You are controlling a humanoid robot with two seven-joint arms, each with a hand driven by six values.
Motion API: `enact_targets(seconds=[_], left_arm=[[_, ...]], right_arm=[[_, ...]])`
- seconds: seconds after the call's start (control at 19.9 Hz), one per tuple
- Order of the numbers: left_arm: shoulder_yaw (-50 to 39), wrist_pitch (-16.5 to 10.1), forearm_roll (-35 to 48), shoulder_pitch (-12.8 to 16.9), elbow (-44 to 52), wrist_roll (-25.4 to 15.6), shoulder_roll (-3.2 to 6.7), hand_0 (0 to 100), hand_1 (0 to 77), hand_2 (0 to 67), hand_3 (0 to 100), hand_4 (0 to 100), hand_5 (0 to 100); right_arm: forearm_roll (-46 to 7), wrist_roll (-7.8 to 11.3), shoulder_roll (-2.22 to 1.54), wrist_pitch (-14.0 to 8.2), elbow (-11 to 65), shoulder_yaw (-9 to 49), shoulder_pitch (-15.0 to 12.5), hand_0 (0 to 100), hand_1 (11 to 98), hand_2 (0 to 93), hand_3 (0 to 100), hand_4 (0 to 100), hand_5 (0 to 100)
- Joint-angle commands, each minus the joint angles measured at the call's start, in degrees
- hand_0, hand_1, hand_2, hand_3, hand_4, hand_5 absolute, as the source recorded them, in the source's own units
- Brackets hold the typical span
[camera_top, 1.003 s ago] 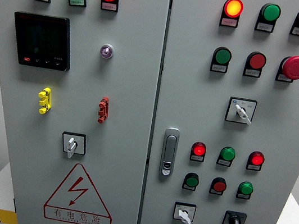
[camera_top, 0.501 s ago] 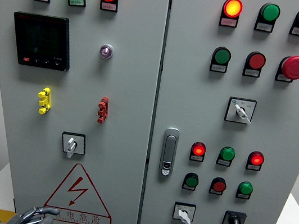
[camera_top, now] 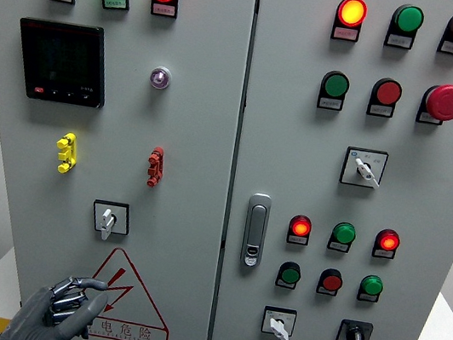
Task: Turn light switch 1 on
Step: 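Raise the left hand toward the black-and-white rotary switch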
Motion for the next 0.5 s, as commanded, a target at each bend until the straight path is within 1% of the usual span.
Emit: enact_targets(seconds=[0.0,0.05,0.1,0.15,0.2,0.25,0.3,0.45], left_arm=[[0.08,1.16,1.2,-1.07,0.02,1.5,-1.57,0,55.8,40.1,85,98,74],[0.25,1.95,1.64,-1.51,-0.07,1.51,-1.84,0,55.7,40.3,85,98,72],[0.78,4.04,2.0,-2.21,-0.16,1.6,-1.93,0,55.6,40.5,85,98,70],[1.05,6.67,2.35,-3.09,-0.16,1.94,-2.02,0,55.5,40.7,85,97,69],[1.83,9.92,3.66,-4.49,-0.07,2.56,-2.02,0,55.5,41.0,84,97,67],[2.53,12.21,4.97,-5.37,0.02,3.26,-2.11,0,55.4,41.0,84,97,67],[2.63,13.72,6.21,-5.9,0.1,3.35,-2.11,0,55.5,41.1,84,97,67],[2.8,14.26,6.74,-6.35,0.02,3.53,-2.11,0,55.3,41.3,84,96,65]], right_arm=[[0.0,0.0,0.0,0.0,-0.04,0.06,0.0,0,19.8,0.0,20,19,10],[0.0,0.0,0.0,0.0,0.05,-0.02,0.0,0,19.8,0.0,20,19,10],[0.0,0.0,0.0,0.0,-0.04,-0.02,0.0,0,19.8,0.0,20,19,10],[0.0,0.0,0.0,0.0,-0.04,-0.02,0.0,0,19.8,0.0,20,19,10],[0.0,0.0,0.0,0.0,-0.04,-0.02,0.0,0,19.6,0.0,20,19,10],[0.0,0.0,0.0,0.0,-0.04,-0.02,0.0,0,19.6,0.0,20,19,10],[0.0,0.0,0.0,0.0,-0.04,0.06,0.0,0,19.6,0.0,20,19,10],[0.0,0.0,0.0,0.0,-0.04,-0.02,0.0,0,19.7,0.0,20,19,11]])
